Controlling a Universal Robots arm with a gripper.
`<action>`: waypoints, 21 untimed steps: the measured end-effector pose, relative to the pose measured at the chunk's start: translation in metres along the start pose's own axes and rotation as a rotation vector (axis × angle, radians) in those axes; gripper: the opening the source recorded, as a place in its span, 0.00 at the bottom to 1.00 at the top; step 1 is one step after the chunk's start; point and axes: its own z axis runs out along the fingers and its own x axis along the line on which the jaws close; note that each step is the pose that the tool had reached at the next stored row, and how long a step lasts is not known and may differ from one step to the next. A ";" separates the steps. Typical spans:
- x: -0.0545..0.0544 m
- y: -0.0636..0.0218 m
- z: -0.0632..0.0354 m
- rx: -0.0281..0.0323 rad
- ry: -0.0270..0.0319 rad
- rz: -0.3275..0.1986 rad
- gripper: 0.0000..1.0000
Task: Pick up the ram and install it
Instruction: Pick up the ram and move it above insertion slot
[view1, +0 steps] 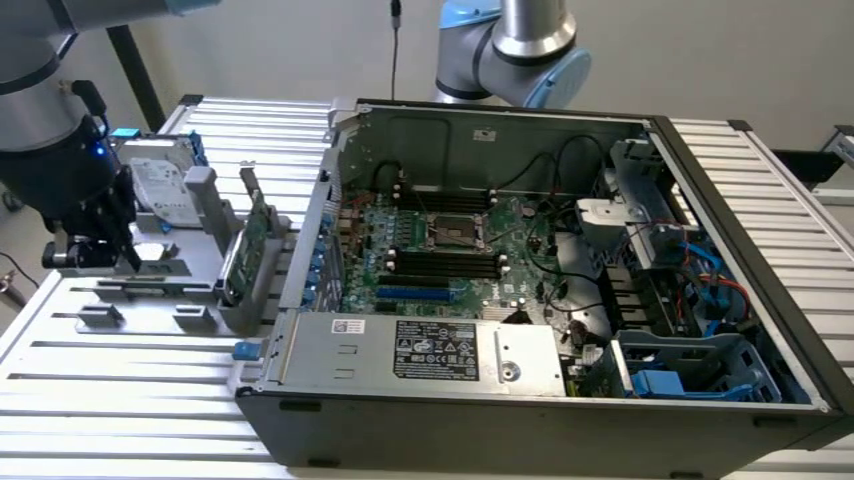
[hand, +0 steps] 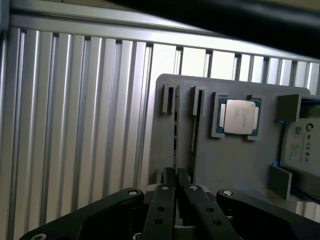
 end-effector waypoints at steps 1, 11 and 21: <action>0.000 -0.0008 -0.0006 0.0003 -0.0022 -0.003 0.14; 0.002 -0.0269 -0.0242 0.0016 -0.0208 -0.014 0.14; 0.003 -0.0573 -0.0708 0.0025 -0.0340 -0.024 0.14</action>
